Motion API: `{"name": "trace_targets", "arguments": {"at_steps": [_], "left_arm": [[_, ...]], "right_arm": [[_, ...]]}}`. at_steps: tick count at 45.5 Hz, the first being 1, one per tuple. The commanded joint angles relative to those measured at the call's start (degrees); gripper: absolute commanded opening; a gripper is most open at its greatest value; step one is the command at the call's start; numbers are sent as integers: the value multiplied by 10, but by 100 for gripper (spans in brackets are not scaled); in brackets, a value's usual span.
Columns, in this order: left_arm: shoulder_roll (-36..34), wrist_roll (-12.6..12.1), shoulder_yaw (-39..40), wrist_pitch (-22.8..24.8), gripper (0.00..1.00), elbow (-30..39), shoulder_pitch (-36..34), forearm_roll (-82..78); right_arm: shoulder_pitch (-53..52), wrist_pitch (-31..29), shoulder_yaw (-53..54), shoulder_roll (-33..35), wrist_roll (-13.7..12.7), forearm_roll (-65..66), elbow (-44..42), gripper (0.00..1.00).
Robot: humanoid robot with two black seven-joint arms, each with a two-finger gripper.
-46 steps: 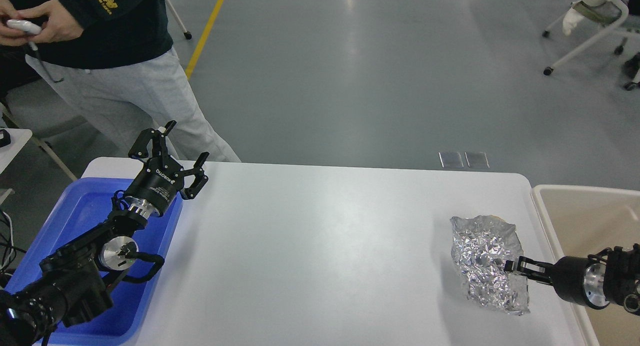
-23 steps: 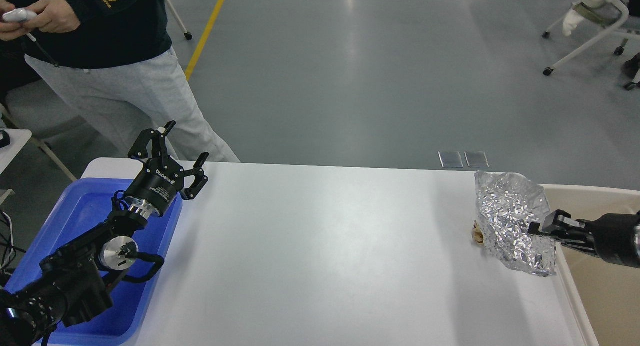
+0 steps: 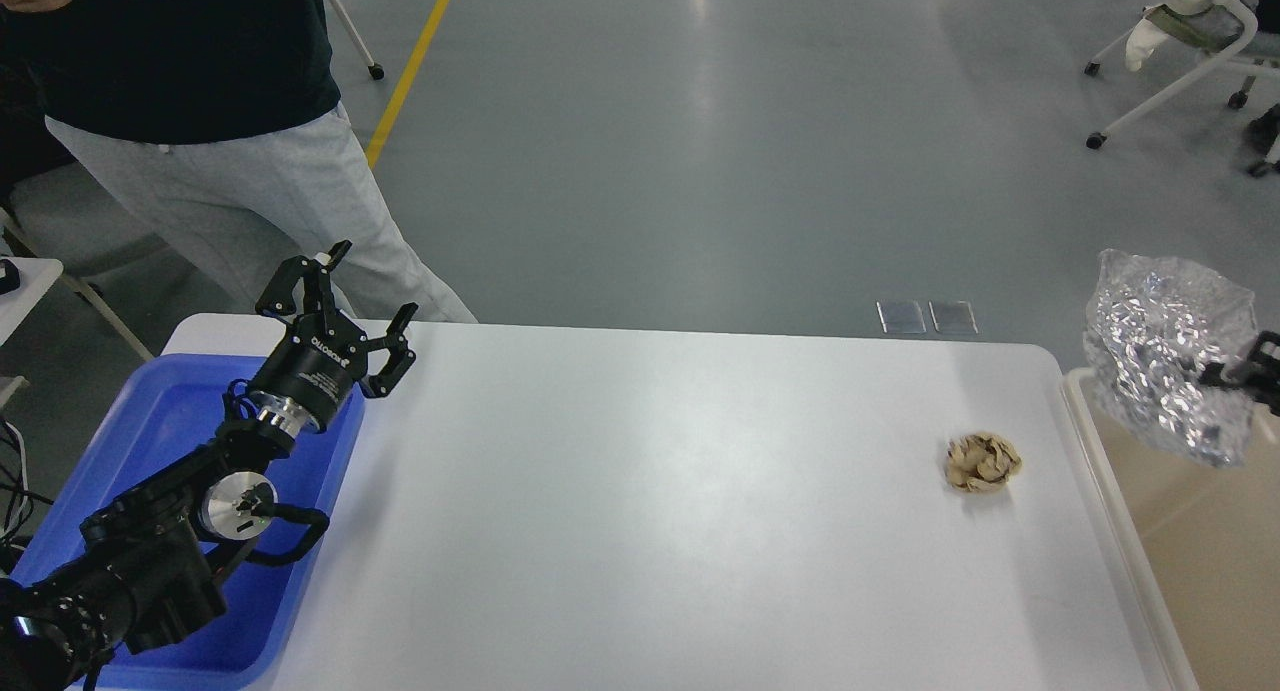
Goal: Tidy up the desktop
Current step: 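Lift the foil wrapper with the right gripper and carry it toward the beige bin, then release the foil wrapper into the beige bin with the right gripper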
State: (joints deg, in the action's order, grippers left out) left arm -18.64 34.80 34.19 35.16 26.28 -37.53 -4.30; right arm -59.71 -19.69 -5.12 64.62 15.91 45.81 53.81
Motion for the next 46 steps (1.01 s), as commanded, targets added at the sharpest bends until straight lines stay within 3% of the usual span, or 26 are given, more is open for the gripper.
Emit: {"name": "trace_targets", "arguments": {"at_steps": [1, 18, 23, 35, 46], "left_arm": [[0, 0, 0, 0, 100, 0, 0, 0], [0, 1, 0, 0, 100, 0, 0, 1], [0, 1, 0, 0, 100, -1, 0, 1], [0, 1, 0, 0, 100, -1, 0, 1], [0, 1, 0, 0, 100, -1, 0, 1]], "right_arm": [[64, 71, -3, -77, 3, -3, -170, 0], [175, 168, -53, -198, 29, 8, -382, 0], [186, 204, -130, -216, 42, 14, -415, 0], [205, 272, -294, -259, 40, 17, -478, 0], [208, 279, -353, -303, 36, 20, -527, 0]]}}
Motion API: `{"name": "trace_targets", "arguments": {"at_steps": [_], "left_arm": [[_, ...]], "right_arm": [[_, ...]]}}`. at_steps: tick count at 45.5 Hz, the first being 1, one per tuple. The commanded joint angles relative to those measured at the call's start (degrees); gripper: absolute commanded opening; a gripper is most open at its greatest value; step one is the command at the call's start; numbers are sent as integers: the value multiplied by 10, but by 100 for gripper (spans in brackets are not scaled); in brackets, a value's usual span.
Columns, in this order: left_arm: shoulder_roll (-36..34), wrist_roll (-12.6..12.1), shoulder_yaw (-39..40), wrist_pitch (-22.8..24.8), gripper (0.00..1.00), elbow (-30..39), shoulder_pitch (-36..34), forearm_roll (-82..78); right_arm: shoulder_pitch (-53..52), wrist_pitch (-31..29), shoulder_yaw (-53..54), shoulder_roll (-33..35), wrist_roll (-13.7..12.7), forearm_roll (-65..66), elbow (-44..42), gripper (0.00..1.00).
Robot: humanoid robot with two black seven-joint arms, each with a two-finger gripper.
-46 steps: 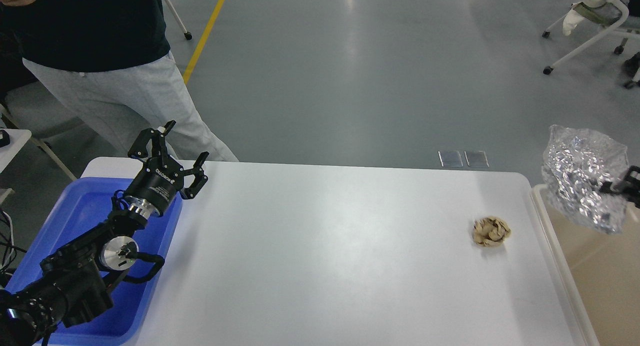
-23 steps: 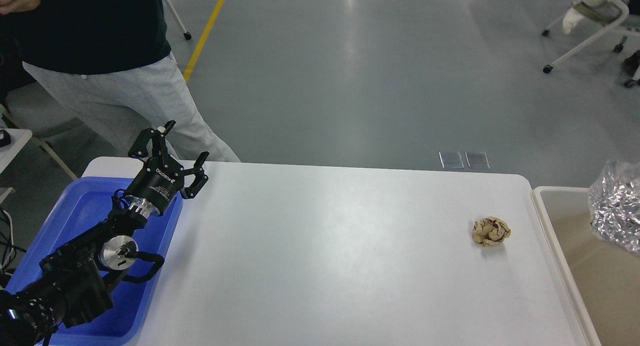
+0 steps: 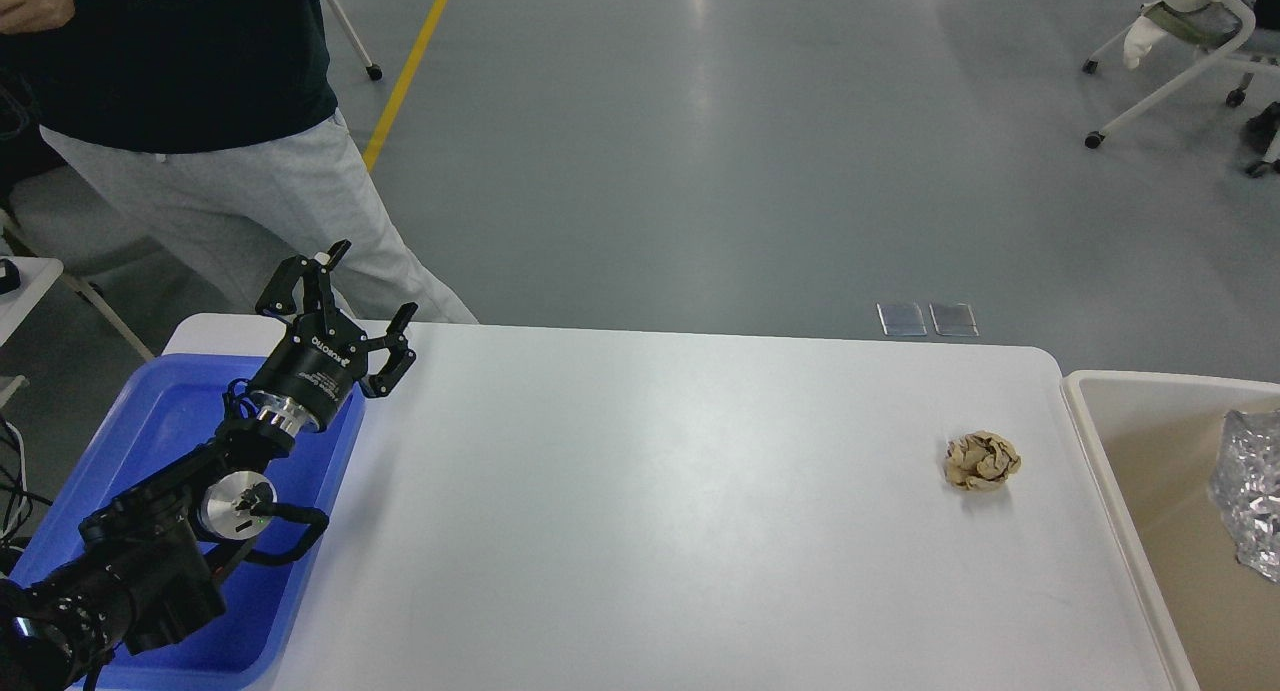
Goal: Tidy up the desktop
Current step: 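Release the foil wrapper into the beige bin with the right gripper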
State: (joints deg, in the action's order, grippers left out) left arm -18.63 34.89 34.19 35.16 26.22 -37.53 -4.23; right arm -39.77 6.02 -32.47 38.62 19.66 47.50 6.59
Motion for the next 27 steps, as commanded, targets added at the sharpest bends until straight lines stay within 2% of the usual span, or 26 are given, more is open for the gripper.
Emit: {"name": "trace_targets", "arguments": {"at_steps": [1, 11, 15, 18, 21, 24, 27], "left_arm": [[0, 0, 0, 0, 100, 1, 0, 0], [0, 0, 0, 0, 100, 0, 0, 0], [0, 0, 0, 0, 100, 0, 0, 0], [0, 0, 0, 0, 100, 0, 0, 0], [0, 0, 0, 0, 100, 1, 0, 0], [0, 0, 0, 0, 100, 1, 0, 0], [0, 0, 0, 0, 100, 1, 0, 0]], "right_arm": [[8, 22, -83, -46, -1, 3, -54, 0], [10, 22, -87, -63, -2, 3, -54, 0], [15, 22, -86, -63, -2, 2, -54, 11], [17, 22, -84, -65, -2, 1, -54, 27], [19, 22, -83, -68, -2, 1, -54, 36], [22, 23, -82, -70, -2, 0, -54, 56], [22, 23, -81, -71, -2, -6, -54, 67]]}}
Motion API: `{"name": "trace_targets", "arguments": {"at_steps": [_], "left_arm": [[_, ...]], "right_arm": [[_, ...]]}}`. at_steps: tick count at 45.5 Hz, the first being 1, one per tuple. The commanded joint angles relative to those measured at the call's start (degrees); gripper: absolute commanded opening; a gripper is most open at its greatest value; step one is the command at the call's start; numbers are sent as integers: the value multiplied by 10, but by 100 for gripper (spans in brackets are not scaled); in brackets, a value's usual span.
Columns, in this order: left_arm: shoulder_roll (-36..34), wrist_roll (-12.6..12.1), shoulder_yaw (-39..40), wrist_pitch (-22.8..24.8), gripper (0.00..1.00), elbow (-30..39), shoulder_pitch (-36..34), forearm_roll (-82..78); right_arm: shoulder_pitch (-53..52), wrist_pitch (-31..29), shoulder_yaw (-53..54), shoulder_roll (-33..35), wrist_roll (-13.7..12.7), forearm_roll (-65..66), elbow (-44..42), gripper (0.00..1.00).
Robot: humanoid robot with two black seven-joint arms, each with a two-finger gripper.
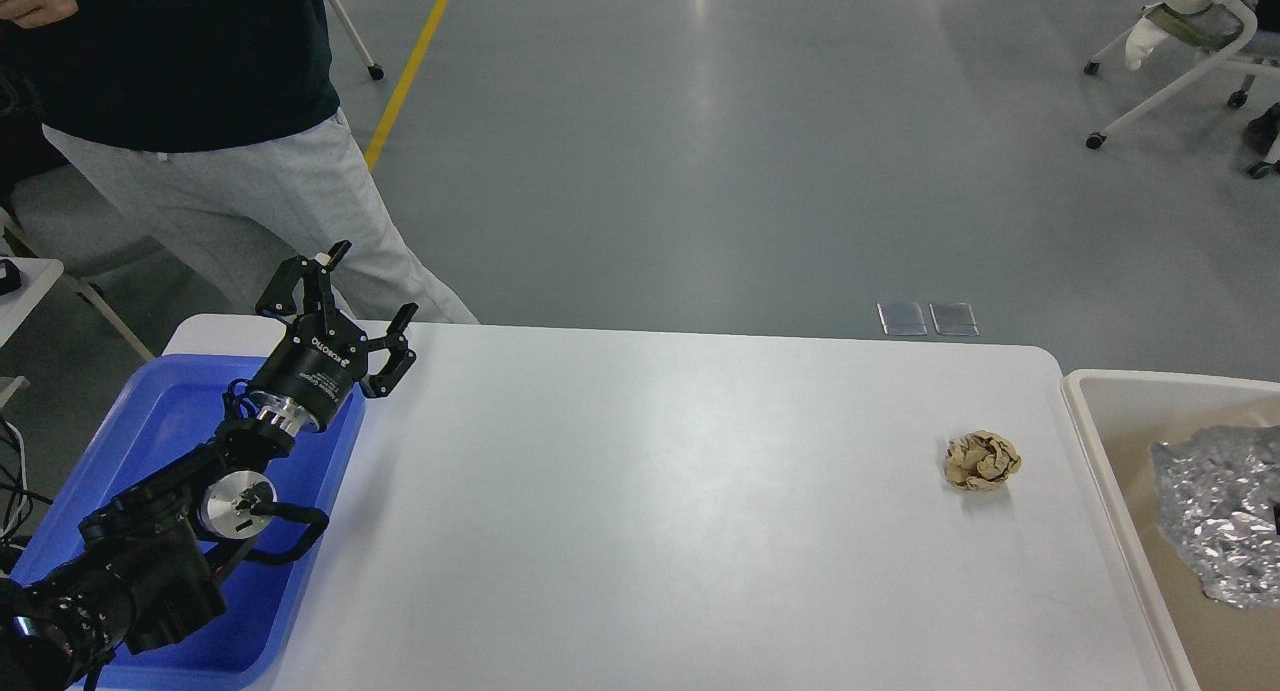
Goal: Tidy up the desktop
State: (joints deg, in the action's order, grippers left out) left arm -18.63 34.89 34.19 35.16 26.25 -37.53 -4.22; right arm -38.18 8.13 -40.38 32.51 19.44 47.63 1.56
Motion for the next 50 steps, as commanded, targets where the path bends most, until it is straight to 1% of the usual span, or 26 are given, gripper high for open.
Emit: {"name": "trace_targets", "arguments": {"at_steps": [1, 7, 13, 19, 25, 30, 34, 39, 42, 46, 50], "left_arm": [[0, 0, 0, 0, 100, 0, 0, 0], [0, 0, 0, 0, 100, 0, 0, 0], [0, 0, 0, 0, 100, 0, 0, 0], [0, 0, 0, 0, 100, 0, 0, -1], [0, 0, 0, 0, 100, -1, 0, 0], [0, 0, 0, 0, 100, 0, 0, 0], [0, 0, 0, 0, 100, 0, 0, 0], [0, 0, 0, 0, 100, -1, 0, 0], [0, 0, 0, 0, 100, -1, 0, 0], [0, 0, 0, 0, 100, -1, 0, 0], [0, 0, 0, 0, 100, 0, 0, 0]], "right_arm": [[6, 1, -1, -10, 1, -8, -3, 70], [6, 2, 14, -10, 1, -24, -2, 83], [-2, 0, 74, -19, 2, -111, -1, 98], [-24, -7, 123, -18, 2, -221, 16, 99], [-59, -17, 167, -4, -1, -304, 77, 99], [-84, -18, 222, 22, -1, -351, 148, 99], [-104, -19, 294, 50, -3, -379, 222, 99], [-109, -20, 415, 90, -4, -397, 324, 99], [-101, -21, 490, 102, -5, -410, 373, 99], [-90, -23, 546, 102, -10, -435, 409, 99], [-88, -51, 579, 99, -10, -473, 421, 99]]}}
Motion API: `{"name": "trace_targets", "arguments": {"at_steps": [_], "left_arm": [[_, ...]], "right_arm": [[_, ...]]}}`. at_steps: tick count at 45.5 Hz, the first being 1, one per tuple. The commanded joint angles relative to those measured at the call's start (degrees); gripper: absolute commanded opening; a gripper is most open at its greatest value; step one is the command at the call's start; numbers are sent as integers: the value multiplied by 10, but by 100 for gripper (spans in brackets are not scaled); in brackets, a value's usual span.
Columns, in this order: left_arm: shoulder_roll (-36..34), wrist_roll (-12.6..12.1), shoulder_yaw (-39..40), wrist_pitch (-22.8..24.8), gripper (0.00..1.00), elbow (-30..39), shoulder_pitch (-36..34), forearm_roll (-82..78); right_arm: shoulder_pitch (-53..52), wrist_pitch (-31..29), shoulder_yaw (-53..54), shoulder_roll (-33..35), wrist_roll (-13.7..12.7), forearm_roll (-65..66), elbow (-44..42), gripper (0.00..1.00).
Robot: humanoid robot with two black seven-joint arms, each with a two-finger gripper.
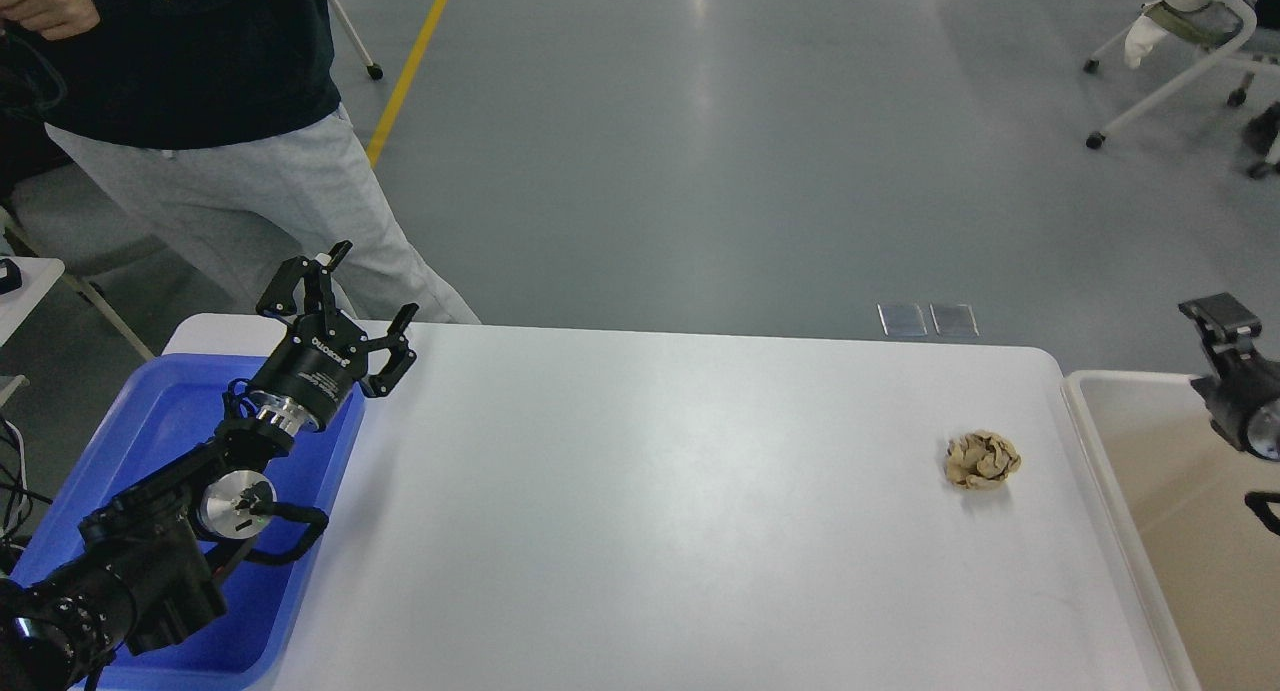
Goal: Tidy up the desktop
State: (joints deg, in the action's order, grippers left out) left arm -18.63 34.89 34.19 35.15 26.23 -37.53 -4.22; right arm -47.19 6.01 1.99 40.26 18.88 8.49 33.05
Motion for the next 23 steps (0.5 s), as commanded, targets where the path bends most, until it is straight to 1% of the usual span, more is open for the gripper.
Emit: {"name": "trace_targets", "arguments": {"at_steps": [1, 8, 12, 16, 23], "left_arm": [[0, 0, 0, 0, 100, 1, 0, 0], [0, 0, 0, 0, 100, 0, 0, 0], [0, 0, 0, 0, 100, 1, 0, 0], [0, 0, 0, 0, 100, 1, 0, 0], [0, 0, 0, 0, 100, 0, 0, 0]], "right_arm": [[2, -43, 164, 21, -4, -100, 106, 99], [0, -136, 200, 12, -6, -250, 106, 99], [-1, -158, 201, 1, -10, -295, 106, 99], [-1, -176, 202, -18, -19, -308, 106, 99], [5, -201, 245, -55, -35, -327, 106, 99]]}}
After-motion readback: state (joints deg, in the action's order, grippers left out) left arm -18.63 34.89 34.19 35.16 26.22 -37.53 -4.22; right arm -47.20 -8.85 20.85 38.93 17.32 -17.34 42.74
